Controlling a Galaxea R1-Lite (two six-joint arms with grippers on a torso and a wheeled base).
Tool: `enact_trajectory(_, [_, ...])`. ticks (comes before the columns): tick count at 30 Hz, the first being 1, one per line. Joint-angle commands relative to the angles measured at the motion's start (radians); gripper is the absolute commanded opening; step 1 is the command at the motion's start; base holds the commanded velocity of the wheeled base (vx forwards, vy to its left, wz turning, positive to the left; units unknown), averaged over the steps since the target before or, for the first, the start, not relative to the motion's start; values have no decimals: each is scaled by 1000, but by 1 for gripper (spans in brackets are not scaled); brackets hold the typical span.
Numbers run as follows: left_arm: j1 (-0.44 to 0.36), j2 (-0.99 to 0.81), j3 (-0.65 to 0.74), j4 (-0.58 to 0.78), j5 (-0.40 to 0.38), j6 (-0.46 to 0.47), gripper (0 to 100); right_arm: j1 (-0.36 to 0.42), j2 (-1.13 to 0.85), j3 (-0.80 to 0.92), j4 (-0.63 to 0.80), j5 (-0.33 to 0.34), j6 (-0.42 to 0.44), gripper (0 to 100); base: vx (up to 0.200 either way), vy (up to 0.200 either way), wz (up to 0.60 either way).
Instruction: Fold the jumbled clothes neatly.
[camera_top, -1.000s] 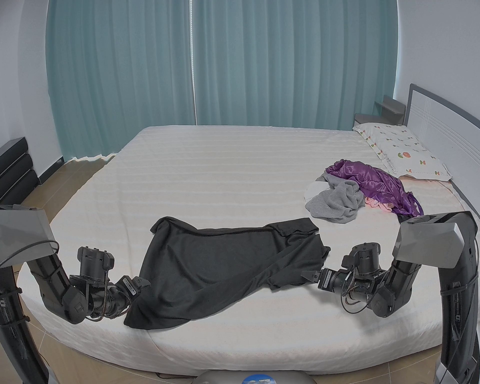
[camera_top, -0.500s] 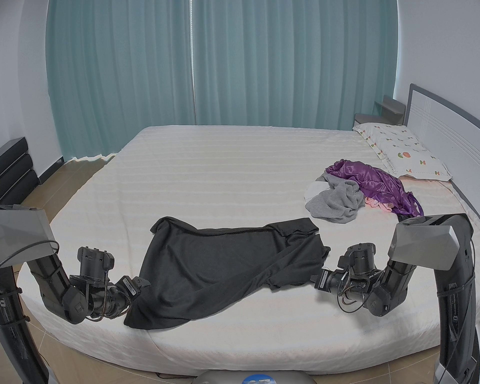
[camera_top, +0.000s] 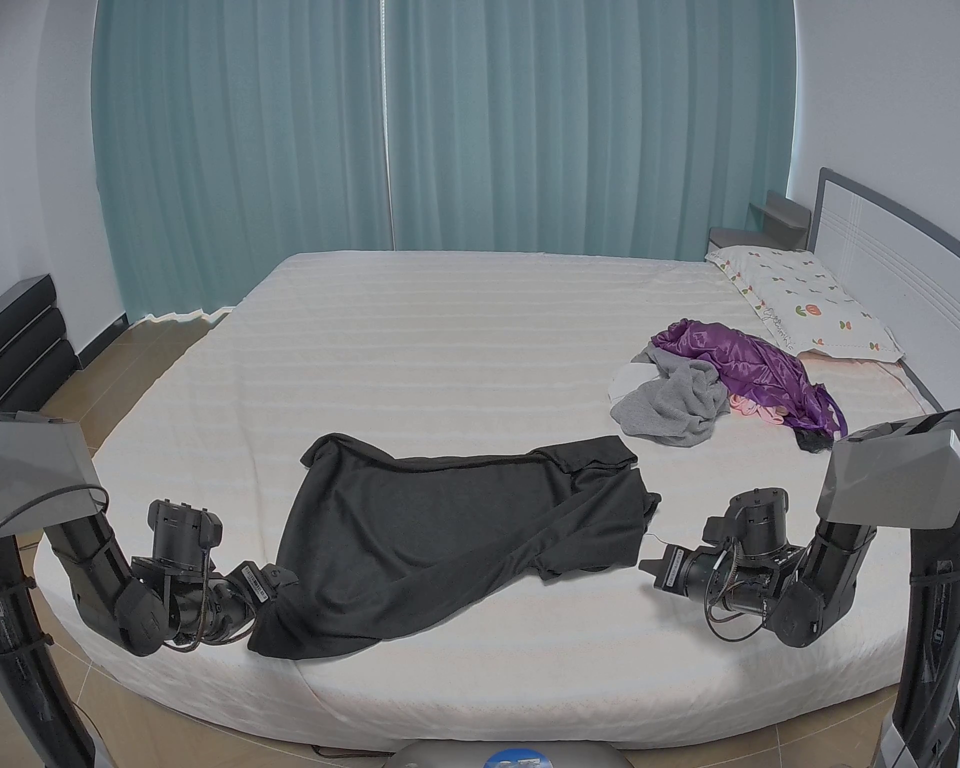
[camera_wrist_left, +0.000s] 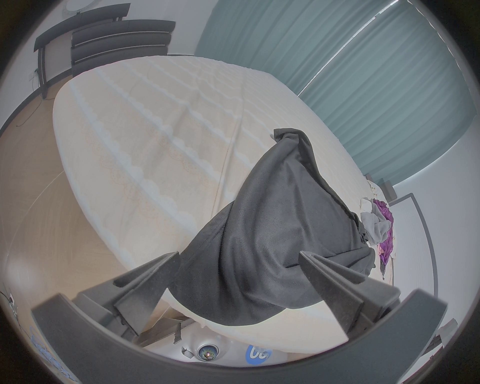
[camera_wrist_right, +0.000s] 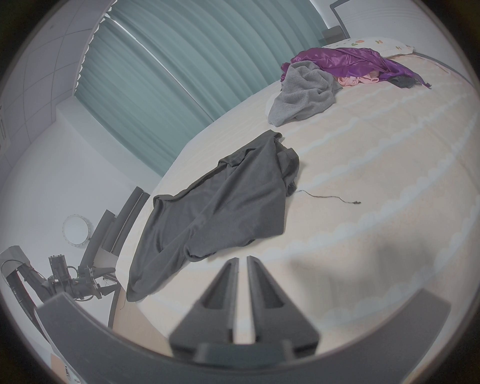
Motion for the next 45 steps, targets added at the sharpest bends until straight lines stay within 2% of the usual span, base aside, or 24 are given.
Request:
enact_trajectory(1, [-1,-21,12,-2,0,5,100,4,-6,12,-5,2,-2,100,0,0,0])
enact_trajectory(6, [-1,-10,6,-2,0,2,100,5,131,-171,68,-7,-12,100,0,0,0])
enact_trajectory(13, [0,-9,0,-2,-3,-1,100,8,197,-347,226,-10,-73,100,0,0,0])
enact_trajectory(14, [0,-9,0,-2,-3,-1,100,8,197,-347,226,-10,-73,0,0,0,0])
enact_trajectory(15, [0,-9,-2,-2,-3,-1,100,8,214,-375,256,-15,-95,0,0,0,0])
enact_trajectory(21, [0,-9,-2,-2,-3,-1,100,2,192,-361,235,-22,-90,0,0,0,0])
enact_trajectory(30, [-4,-4,18,1,2,14,100,2,14,-149,147,-7,-58,0,0,0,0])
enact_trajectory(32, [-6,-12,41,4,2,46,100,2,-67,-59,117,21,-24,0,0,0,0])
enact_trajectory(36, [-6,-13,99,0,3,112,100,-3,-168,75,111,71,-18,0,0,0,0])
enact_trajectory(45, [-43,-3,150,3,17,130,100,-3,-280,230,78,76,-10,0,0,0,0])
